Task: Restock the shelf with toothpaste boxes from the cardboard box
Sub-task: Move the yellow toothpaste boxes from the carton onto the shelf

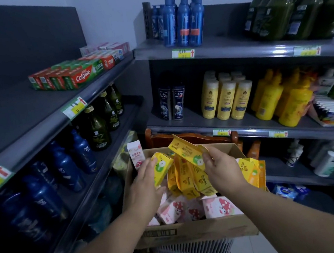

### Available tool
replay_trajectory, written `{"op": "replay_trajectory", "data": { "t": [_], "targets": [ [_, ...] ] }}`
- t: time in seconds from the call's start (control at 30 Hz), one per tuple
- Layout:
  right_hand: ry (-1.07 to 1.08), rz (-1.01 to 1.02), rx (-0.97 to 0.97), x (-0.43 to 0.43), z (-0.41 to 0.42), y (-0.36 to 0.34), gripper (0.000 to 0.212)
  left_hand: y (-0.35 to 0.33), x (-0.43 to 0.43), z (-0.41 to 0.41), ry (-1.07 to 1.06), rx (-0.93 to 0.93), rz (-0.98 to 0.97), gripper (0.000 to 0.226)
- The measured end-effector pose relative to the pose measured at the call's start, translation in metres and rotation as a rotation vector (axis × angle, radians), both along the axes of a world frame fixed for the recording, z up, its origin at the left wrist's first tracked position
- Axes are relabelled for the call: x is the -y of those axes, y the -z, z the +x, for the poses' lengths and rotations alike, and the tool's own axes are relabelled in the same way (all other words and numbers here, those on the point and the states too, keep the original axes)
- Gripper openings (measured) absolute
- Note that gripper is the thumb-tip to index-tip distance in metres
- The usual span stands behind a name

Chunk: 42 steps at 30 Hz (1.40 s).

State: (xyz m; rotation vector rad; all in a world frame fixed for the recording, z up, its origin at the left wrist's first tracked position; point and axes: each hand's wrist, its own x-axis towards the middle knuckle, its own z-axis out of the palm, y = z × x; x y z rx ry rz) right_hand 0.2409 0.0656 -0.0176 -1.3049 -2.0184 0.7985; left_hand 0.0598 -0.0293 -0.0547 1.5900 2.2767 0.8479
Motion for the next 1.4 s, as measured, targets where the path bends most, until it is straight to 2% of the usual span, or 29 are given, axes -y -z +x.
{"op": "replay_trajectory", "data": {
  "t": [0.23, 0.37, 0.5, 0.57, 0.63, 0.7, 0.77, 0.9, 1.03, 1.13, 1.27, 1.4],
  "targets": [
    [0.054, -0.081, -0.012, 0.005, 0.008, 0.010, 0.022, 0.017, 0.004, -0.001, 0.059, 0.033, 0.004, 0.109],
    [0.060, -0.109, -0.065, 0.005, 0.010, 0.012, 0.023, 0.016, 0.002, -0.001, 0.032, 0.017, 0.029, 0.115],
    [0.009, -0.095, -0.120, 0.006, 0.004, 0.003, 0.023, -0.001, 0.006, -0.005, -0.012, 0.043, 0.064, 0.102],
    [-0.012, -0.073, -0.159, 0.005, -0.002, -0.003, 0.025, -0.013, 0.008, -0.005, -0.028, -0.012, 0.057, 0.093],
    [-0.047, -0.083, -0.227, 0.006, -0.008, -0.013, 0.025, -0.027, 0.014, -0.006, -0.080, -0.091, 0.045, 0.072],
    [-0.088, -0.094, -0.264, 0.006, -0.015, -0.020, 0.026, -0.041, 0.026, -0.008, -0.112, -0.123, 0.060, 0.040],
    [-0.158, -0.098, -0.296, 0.008, -0.023, -0.027, 0.027, -0.051, 0.042, -0.009, -0.145, -0.120, 0.086, 0.023],
    [-0.331, -0.075, -0.338, 0.022, -0.034, -0.044, 0.033, -0.069, 0.085, -0.003, -0.279, -0.139, 0.156, 0.020],
    [-0.560, -0.118, -0.355, 0.050, -0.042, -0.055, 0.029, -0.084, 0.139, 0.011, -0.462, -0.269, 0.175, 0.021],
    [-0.683, -0.129, -0.369, 0.079, -0.050, -0.061, 0.033, -0.096, 0.185, 0.026, -0.580, -0.330, 0.166, 0.020],
    [-0.826, -0.136, -0.406, 0.128, -0.061, -0.071, 0.019, -0.112, 0.253, 0.045, -0.725, -0.366, 0.187, 0.024],
    [-0.967, -0.107, -0.406, 0.189, -0.068, -0.092, 0.016, -0.132, 0.326, 0.067, -0.865, -0.380, 0.170, 0.027]
  ]
}}
